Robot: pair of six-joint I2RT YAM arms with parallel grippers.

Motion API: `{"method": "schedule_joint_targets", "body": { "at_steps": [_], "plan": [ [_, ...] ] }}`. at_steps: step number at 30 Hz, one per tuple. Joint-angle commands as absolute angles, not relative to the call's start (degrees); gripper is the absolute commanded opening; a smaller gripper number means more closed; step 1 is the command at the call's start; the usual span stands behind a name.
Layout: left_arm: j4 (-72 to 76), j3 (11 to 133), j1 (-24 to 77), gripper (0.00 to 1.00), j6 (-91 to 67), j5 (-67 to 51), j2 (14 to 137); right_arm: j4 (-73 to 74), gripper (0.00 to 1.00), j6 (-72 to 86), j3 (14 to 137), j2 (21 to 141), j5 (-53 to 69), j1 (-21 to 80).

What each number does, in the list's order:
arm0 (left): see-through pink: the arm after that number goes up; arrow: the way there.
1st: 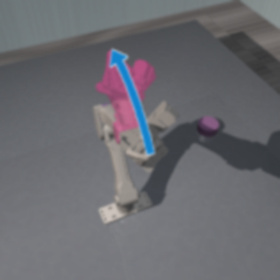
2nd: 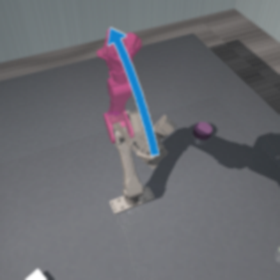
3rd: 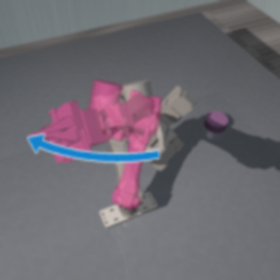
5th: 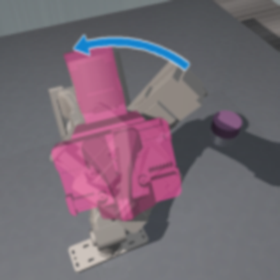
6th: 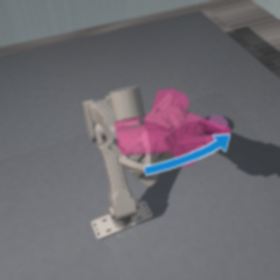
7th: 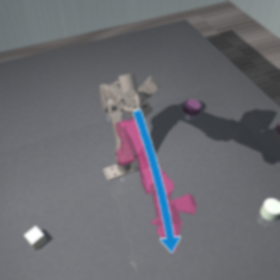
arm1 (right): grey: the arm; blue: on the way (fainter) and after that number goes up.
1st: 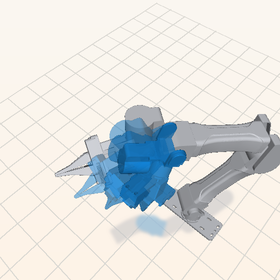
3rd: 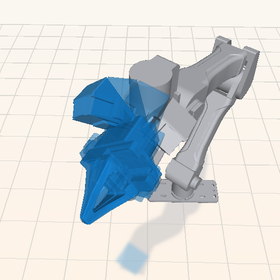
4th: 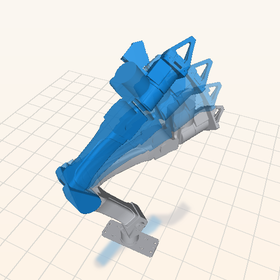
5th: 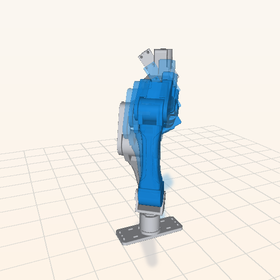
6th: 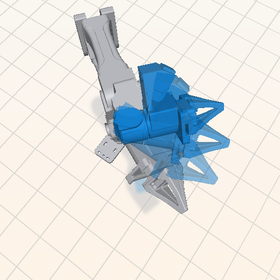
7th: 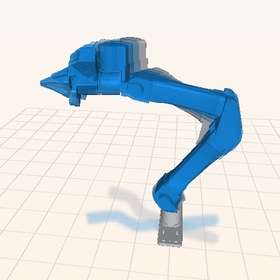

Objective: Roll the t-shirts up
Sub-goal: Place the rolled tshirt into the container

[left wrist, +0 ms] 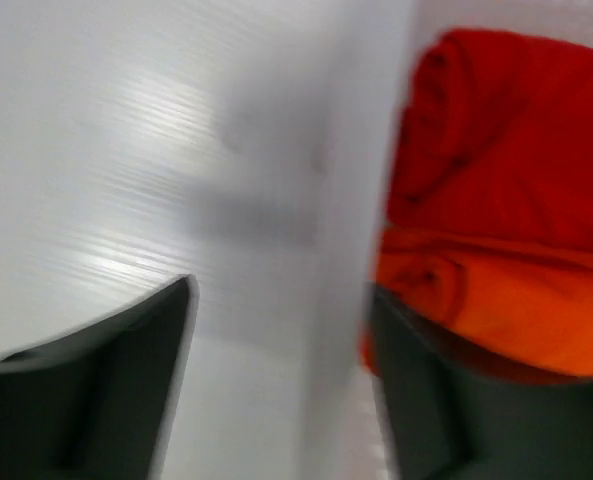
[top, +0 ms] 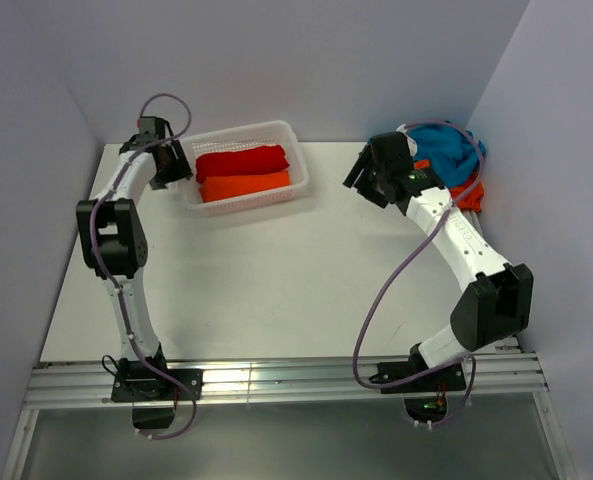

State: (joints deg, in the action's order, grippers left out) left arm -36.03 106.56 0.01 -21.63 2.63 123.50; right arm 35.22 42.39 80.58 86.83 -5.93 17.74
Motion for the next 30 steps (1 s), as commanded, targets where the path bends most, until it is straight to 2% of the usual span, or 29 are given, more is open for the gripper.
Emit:
{"method": "schedule_joint_targets", "body": {
  "at_steps": [1, 7, 10, 11, 17, 22, 26, 30],
  "plan": [
    [-35.16, 111.27, -3.25, 0.99, -18.82, 10.37, 120.07, 35.77, 0.70, 40.43, 77.61, 82.89, -5.80, 18.02],
    [-33.23, 103.73, -2.82, 1.00, -25.81, 6.33, 107.60, 34.46, 0.72, 38.86, 71.73, 77.79, -4.49, 17.93],
    [-29.72, 89.18, -0.98, 0.99, -30.49, 7.73, 95.66, 33.40, 0.73, 36.04, 68.56, 72.18, -4.83, 18.02],
    [-28.75, 86.34, -0.62, 0.99, -31.46, 7.47, 89.62, 33.40, 0.73, 35.43, 67.08, 68.85, -5.18, 17.84],
    [-31.54, 68.05, 8.34, 0.99, -40.85, 8.88, 70.69, 35.59, 0.79, 33.57, 60.74, 54.18, -5.54, 17.84],
    [-32.96, 50.58, 14.93, 0.99, -48.86, 6.95, 48.29, 39.20, 0.82, 36.47, 54.59, 40.38, -6.42, 17.75],
    [-36.47, 45.36, 15.03, 0.99, -49.22, 6.77, 33.00, 40.86, 0.83, 39.02, 49.58, 31.65, -6.85, 17.75],
    [-39.38, 44.56, 15.03, 0.99, -48.87, 5.98, 29.09, 42.62, 0.84, 41.48, 47.46, 26.90, -6.86, 17.75]
  ]
}}
